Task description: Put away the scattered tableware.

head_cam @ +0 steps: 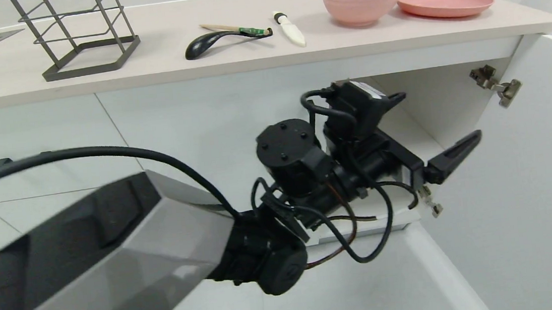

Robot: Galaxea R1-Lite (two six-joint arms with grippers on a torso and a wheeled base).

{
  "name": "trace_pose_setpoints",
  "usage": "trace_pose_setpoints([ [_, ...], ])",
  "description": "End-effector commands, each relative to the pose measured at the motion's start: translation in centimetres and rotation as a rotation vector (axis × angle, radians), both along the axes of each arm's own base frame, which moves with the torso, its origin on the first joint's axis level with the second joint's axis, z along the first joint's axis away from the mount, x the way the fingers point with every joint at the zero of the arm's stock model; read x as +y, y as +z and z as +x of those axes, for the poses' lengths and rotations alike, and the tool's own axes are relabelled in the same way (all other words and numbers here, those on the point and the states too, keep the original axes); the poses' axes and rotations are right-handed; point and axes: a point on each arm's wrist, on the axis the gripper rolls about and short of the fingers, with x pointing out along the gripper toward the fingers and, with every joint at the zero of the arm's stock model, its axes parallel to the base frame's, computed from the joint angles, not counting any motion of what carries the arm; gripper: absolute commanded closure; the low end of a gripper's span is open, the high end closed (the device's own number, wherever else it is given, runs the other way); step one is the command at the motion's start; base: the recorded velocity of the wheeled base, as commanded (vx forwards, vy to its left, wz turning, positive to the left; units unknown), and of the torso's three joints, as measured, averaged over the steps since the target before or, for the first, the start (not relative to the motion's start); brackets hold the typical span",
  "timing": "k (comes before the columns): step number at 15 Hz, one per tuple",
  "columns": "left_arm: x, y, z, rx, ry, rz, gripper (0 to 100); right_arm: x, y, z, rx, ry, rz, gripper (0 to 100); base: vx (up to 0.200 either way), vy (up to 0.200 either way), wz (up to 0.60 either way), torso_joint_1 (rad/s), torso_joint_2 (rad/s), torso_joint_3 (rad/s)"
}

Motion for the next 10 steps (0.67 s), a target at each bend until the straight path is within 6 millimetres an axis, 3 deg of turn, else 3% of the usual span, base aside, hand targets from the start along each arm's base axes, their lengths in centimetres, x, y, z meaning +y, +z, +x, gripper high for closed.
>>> trace_pose_setpoints([
  [1,6.5,3.8,-0.7,-0.019,0.09,-0.008,0,0.0,-0.4,-0.1,0.007,0.003,0.0,0,0.0,0.0,0.0,0.0,0.0,0.0],
  [2,9.8,4.2,-1.9,-0.017,0.136,0.026,0,0.0,-1.1,-0.2,0.025,0.007,0.003,0,0.0,0.0,0.0,0.0,0.0,0.0],
  [4,13.3,5.0,-4.0,-0.052,0.184,0.048,0,0.0,-1.5,-0.3,0.036,0.007,0.004,0,0.0,0.0,0.0,0.0,0.0,0.0],
  [7,16.8,4.1,-7.4,-0.018,0.189,0.091,0,0.1,-2.1,-0.8,0.028,0.014,0.0,0,0.0,0.0,0.0,0.0,0.0,0.0],
  [10,20.5,3.5,-9.2,-0.001,0.245,0.11,0,0.2,-3.4,-2.3,0.073,0.066,0.002,0,0.0,0.0,0.0,0.0,0.0,0.0],
])
